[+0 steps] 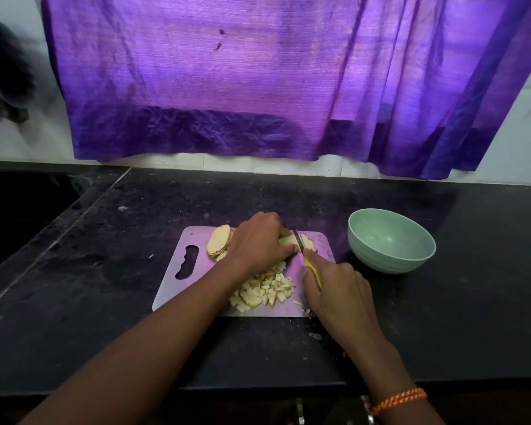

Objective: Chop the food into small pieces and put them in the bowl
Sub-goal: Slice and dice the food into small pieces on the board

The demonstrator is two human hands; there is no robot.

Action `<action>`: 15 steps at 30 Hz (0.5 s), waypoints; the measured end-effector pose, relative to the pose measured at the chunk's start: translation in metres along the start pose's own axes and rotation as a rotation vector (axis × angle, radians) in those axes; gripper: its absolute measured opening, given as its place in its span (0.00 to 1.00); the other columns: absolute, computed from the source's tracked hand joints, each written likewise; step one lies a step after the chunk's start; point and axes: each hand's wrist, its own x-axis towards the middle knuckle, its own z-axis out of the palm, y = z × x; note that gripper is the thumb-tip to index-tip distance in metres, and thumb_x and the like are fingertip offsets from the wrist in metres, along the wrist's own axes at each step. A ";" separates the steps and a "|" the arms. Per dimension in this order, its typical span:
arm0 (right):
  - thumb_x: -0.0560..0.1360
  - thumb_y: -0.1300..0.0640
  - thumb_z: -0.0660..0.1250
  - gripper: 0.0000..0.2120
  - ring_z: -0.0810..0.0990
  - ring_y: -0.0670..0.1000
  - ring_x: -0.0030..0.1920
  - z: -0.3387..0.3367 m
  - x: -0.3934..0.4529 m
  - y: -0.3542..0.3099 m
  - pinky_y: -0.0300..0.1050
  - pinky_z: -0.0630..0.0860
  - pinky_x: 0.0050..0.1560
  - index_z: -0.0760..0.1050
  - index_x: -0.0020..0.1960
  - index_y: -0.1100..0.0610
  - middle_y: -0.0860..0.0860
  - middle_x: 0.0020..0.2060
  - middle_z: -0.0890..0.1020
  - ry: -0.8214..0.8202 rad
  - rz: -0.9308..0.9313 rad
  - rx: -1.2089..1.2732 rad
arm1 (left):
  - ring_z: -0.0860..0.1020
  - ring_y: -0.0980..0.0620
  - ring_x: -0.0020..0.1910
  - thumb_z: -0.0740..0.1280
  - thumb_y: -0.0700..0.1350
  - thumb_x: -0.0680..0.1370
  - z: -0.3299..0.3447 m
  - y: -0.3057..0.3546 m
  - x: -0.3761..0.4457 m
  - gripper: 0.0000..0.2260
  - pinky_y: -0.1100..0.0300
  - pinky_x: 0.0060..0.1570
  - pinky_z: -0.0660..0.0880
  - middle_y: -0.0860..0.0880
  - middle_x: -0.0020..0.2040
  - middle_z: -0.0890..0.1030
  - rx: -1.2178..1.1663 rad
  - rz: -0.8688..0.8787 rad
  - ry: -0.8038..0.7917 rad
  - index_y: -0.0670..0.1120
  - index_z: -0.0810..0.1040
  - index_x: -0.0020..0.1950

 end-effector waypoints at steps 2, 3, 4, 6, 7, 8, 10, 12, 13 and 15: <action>0.84 0.48 0.55 0.21 0.81 0.59 0.49 0.001 0.001 0.000 0.50 0.66 0.40 0.66 0.76 0.42 0.55 0.49 0.82 -0.019 -0.002 -0.007 | 0.77 0.54 0.51 0.72 0.68 0.75 0.002 -0.001 0.001 0.24 0.52 0.45 0.79 0.56 0.53 0.81 -0.005 0.009 -0.004 0.52 0.85 0.60; 0.84 0.48 0.55 0.20 0.81 0.58 0.49 0.002 0.002 -0.001 0.50 0.67 0.41 0.67 0.75 0.43 0.54 0.49 0.82 -0.031 -0.007 -0.005 | 0.77 0.54 0.51 0.72 0.68 0.74 0.003 -0.002 0.002 0.24 0.52 0.45 0.79 0.56 0.53 0.81 -0.007 0.014 -0.006 0.52 0.85 0.61; 0.84 0.49 0.55 0.19 0.81 0.57 0.48 0.002 0.003 -0.002 0.50 0.67 0.41 0.68 0.74 0.44 0.53 0.50 0.81 -0.034 -0.014 -0.003 | 0.77 0.54 0.51 0.72 0.69 0.74 0.004 -0.002 0.002 0.25 0.52 0.46 0.79 0.56 0.53 0.81 -0.009 0.015 -0.007 0.53 0.85 0.61; 0.84 0.50 0.55 0.18 0.80 0.56 0.48 0.003 0.005 -0.005 0.49 0.66 0.40 0.69 0.73 0.45 0.53 0.50 0.81 -0.026 -0.020 0.002 | 0.77 0.54 0.51 0.72 0.69 0.73 0.004 -0.002 0.002 0.25 0.50 0.47 0.81 0.56 0.53 0.81 -0.007 0.007 -0.002 0.53 0.86 0.60; 0.84 0.50 0.55 0.18 0.80 0.56 0.48 0.002 0.005 -0.006 0.48 0.65 0.40 0.69 0.73 0.45 0.53 0.50 0.81 -0.025 -0.016 0.005 | 0.77 0.54 0.51 0.72 0.69 0.73 0.004 -0.002 0.002 0.25 0.50 0.48 0.81 0.55 0.53 0.82 -0.004 0.004 0.002 0.53 0.86 0.60; 0.84 0.50 0.55 0.18 0.80 0.56 0.49 0.002 0.005 -0.006 0.48 0.65 0.41 0.69 0.73 0.45 0.53 0.50 0.81 -0.031 -0.008 0.011 | 0.77 0.54 0.50 0.72 0.69 0.73 0.004 -0.002 0.002 0.25 0.49 0.48 0.81 0.55 0.53 0.82 -0.001 0.004 0.004 0.53 0.86 0.60; 0.84 0.50 0.55 0.18 0.80 0.57 0.50 0.000 0.005 -0.005 0.49 0.65 0.42 0.68 0.74 0.45 0.53 0.52 0.81 -0.047 0.008 0.030 | 0.77 0.54 0.50 0.72 0.69 0.73 0.001 0.001 0.001 0.24 0.50 0.47 0.81 0.55 0.52 0.82 0.013 0.013 0.009 0.53 0.86 0.60; 0.84 0.49 0.55 0.19 0.80 0.58 0.51 -0.002 0.001 -0.004 0.50 0.67 0.42 0.68 0.74 0.44 0.54 0.52 0.81 -0.051 0.016 0.040 | 0.77 0.53 0.50 0.72 0.68 0.74 -0.001 0.003 0.000 0.23 0.51 0.46 0.80 0.55 0.52 0.83 0.030 0.020 0.020 0.53 0.87 0.59; 0.84 0.49 0.55 0.19 0.80 0.58 0.51 -0.003 -0.002 -0.004 0.50 0.67 0.43 0.67 0.75 0.44 0.54 0.52 0.80 -0.057 0.020 0.040 | 0.77 0.53 0.49 0.73 0.67 0.74 -0.002 0.003 0.000 0.22 0.51 0.46 0.79 0.55 0.50 0.83 0.052 0.021 0.035 0.53 0.87 0.58; 0.85 0.48 0.54 0.20 0.80 0.58 0.51 -0.005 -0.009 -0.004 0.51 0.69 0.45 0.66 0.76 0.44 0.54 0.52 0.80 -0.066 0.027 0.041 | 0.77 0.54 0.46 0.73 0.64 0.76 -0.004 0.003 0.000 0.18 0.53 0.42 0.77 0.54 0.47 0.82 0.107 0.010 0.081 0.52 0.88 0.54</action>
